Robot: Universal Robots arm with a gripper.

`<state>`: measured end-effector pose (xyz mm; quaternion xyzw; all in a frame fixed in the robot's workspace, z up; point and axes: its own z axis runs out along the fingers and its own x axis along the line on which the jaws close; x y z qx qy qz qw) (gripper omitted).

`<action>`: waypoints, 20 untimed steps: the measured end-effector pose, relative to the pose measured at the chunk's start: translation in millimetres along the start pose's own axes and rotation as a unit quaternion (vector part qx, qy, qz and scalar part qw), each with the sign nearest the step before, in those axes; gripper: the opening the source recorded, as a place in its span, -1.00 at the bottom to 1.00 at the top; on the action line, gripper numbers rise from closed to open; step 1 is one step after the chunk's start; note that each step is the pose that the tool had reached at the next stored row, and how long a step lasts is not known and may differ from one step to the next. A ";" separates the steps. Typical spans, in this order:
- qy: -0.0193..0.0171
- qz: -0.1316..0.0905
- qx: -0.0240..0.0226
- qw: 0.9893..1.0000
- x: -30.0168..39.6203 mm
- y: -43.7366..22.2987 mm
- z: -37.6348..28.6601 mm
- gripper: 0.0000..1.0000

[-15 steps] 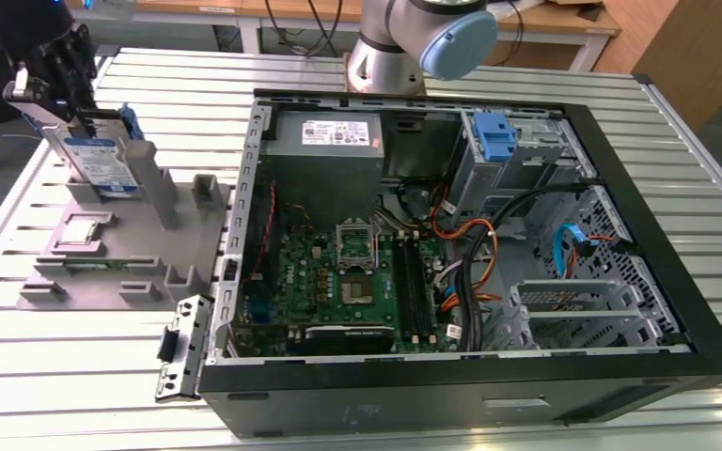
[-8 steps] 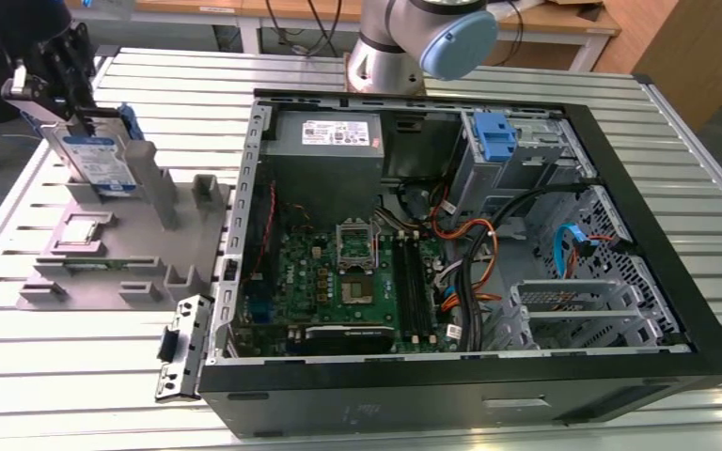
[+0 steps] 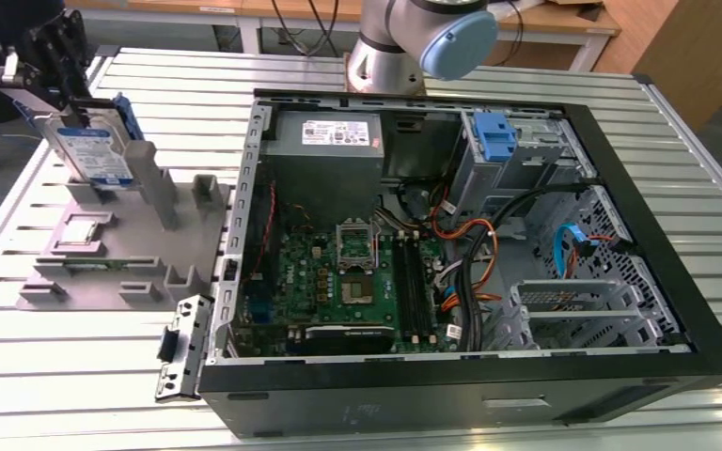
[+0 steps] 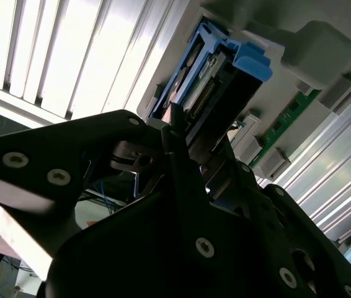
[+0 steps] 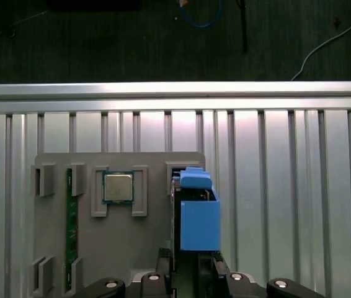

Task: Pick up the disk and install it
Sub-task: 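Pick up the disk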

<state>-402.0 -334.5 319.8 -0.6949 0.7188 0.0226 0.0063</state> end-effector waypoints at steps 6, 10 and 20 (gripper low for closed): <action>0.000 0.000 0.000 1.000 4.4 -0.1 -0.2 -0.30; 0.000 0.000 0.000 1.000 4.6 -0.1 -0.2 -0.30; -0.001 0.000 0.000 1.000 4.5 0.1 -6.9 -0.30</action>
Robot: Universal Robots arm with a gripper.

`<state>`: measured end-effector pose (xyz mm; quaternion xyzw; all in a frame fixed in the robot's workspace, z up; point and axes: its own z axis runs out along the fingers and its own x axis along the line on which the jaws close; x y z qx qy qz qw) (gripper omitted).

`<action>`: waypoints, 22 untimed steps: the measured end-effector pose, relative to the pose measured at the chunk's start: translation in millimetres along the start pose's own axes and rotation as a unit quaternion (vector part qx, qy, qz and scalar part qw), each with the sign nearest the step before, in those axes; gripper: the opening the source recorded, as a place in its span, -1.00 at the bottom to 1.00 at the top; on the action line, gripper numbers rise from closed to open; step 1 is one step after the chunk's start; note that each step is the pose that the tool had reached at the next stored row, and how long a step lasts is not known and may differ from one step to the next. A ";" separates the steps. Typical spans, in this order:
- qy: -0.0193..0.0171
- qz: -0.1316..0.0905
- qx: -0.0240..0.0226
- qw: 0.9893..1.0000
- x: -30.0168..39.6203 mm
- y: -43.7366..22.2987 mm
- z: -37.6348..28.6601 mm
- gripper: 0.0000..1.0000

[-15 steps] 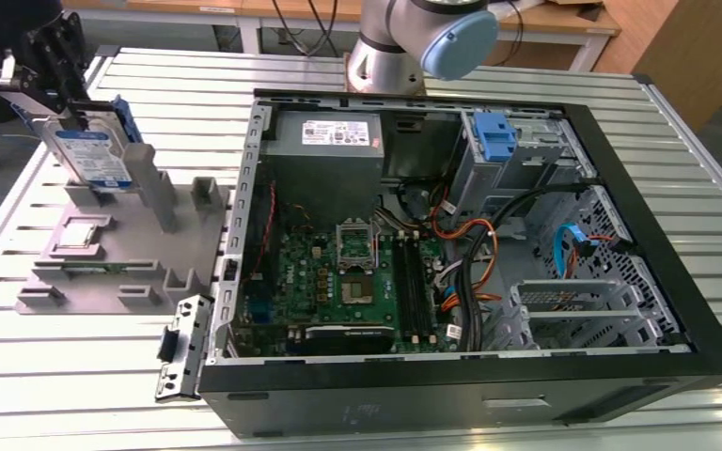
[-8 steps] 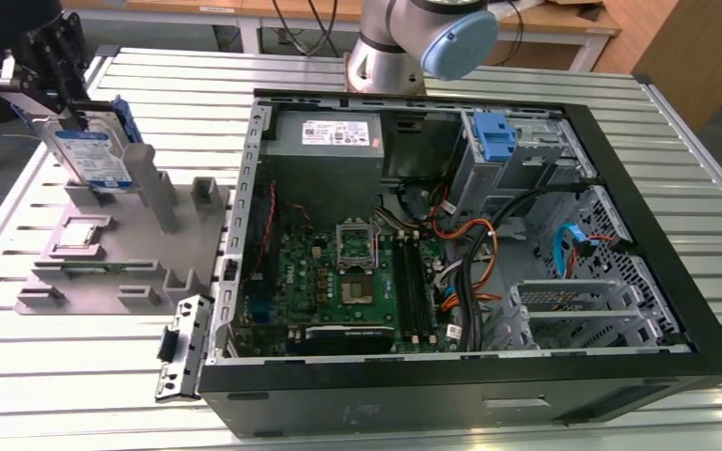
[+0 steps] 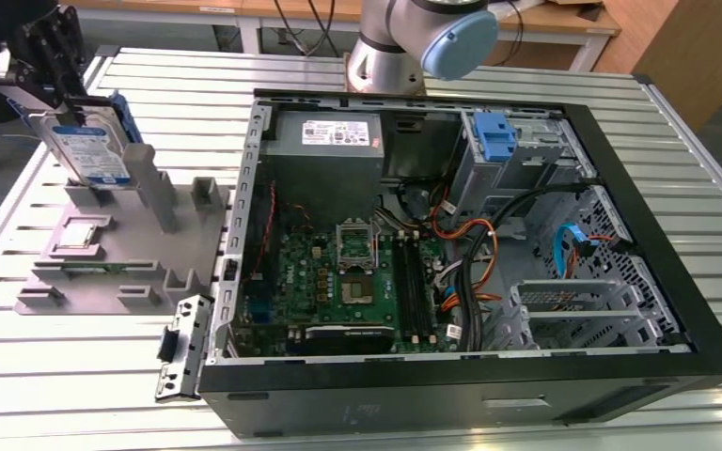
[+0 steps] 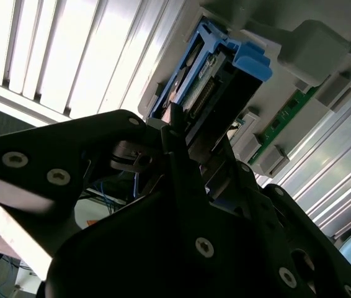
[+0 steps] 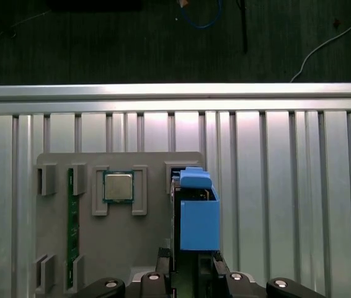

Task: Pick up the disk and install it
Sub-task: 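Pick up the disk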

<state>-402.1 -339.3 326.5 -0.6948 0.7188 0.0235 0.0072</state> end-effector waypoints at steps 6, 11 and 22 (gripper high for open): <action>0.000 0.000 0.000 1.000 0.0 0.0 -0.3 -0.30; 0.000 0.000 0.000 1.000 0.0 0.0 -0.4 -0.30; 0.000 0.000 0.000 1.000 -1.2 0.7 -27.4 -0.30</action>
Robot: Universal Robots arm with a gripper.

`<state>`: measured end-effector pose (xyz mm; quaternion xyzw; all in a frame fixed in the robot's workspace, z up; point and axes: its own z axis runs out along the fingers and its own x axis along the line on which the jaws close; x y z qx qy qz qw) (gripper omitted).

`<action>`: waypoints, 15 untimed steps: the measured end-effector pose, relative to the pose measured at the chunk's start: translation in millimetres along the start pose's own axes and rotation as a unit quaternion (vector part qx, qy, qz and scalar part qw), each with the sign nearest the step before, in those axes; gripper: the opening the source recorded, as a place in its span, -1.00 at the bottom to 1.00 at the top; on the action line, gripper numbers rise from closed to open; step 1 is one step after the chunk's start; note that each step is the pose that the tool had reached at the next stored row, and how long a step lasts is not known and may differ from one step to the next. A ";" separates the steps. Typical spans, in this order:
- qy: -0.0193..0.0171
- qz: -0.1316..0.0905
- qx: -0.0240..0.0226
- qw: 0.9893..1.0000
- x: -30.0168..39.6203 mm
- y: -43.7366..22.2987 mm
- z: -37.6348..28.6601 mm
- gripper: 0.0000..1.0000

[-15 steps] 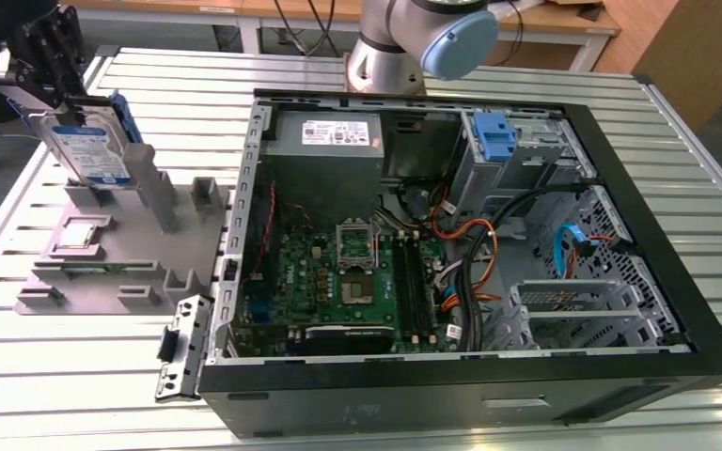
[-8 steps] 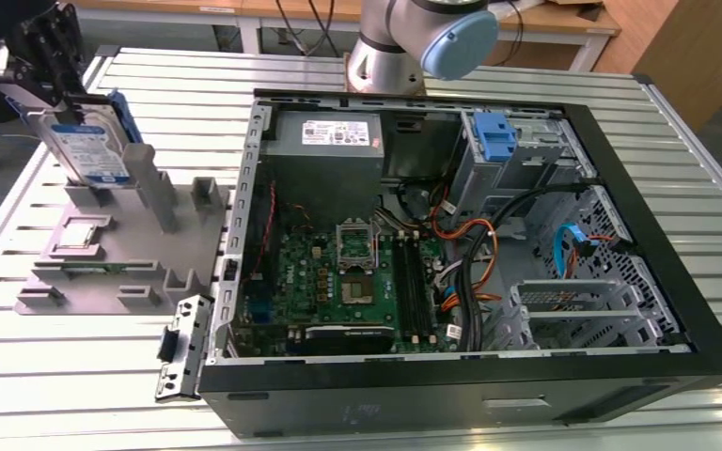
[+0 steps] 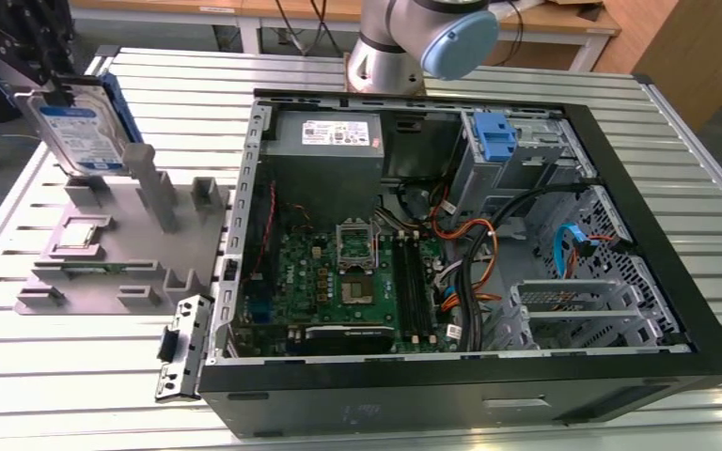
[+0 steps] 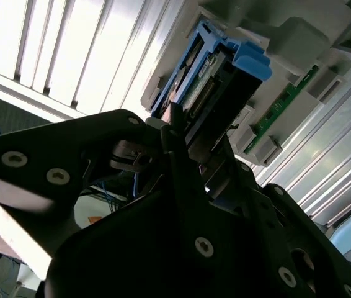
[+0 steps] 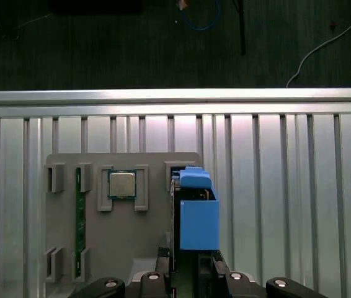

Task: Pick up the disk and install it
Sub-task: 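Pick up the disk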

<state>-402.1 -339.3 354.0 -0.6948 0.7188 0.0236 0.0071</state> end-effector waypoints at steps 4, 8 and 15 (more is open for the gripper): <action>0.000 0.000 0.000 1.000 -0.7 0.4 -17.0 -0.30; -0.001 0.000 0.000 1.000 -1.4 0.8 -33.2 -0.30; -0.003 0.000 0.000 1.000 -2.5 1.4 -58.6 -0.30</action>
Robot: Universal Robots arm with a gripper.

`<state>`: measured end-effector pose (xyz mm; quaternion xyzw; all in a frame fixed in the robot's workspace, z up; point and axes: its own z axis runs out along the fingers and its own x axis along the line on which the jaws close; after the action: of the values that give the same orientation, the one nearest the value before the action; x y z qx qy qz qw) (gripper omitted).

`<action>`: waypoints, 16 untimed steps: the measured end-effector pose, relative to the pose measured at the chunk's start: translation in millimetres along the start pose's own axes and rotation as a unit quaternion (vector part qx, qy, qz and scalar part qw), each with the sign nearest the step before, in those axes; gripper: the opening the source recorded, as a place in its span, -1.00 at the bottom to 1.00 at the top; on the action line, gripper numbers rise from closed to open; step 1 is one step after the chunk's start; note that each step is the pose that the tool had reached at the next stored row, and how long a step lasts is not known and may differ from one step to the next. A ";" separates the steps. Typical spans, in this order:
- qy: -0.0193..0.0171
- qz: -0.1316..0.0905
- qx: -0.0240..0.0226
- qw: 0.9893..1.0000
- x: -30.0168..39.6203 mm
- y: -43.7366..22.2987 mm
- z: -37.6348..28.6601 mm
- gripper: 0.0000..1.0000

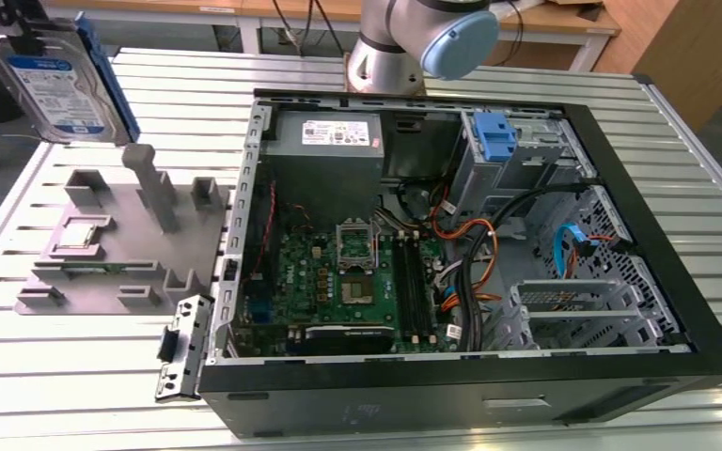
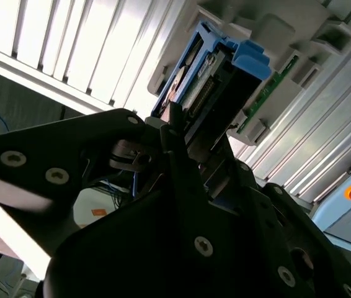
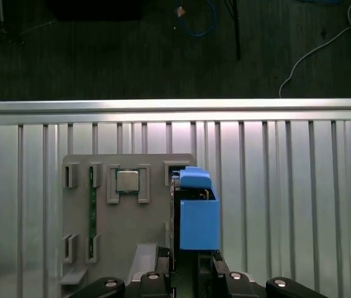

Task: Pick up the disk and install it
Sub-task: 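Pick up the disk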

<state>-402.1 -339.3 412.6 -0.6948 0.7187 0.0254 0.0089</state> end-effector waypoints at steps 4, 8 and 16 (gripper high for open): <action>-0.001 0.000 0.000 1.000 -0.6 0.3 -13.1 -0.30; -0.003 0.000 0.000 1.000 -1.2 0.6 -25.2 -0.30; -0.003 0.000 0.000 1.000 -1.4 0.7 -28.8 -0.30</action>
<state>-402.1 -339.3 441.5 -0.6948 0.7186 0.0273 0.0109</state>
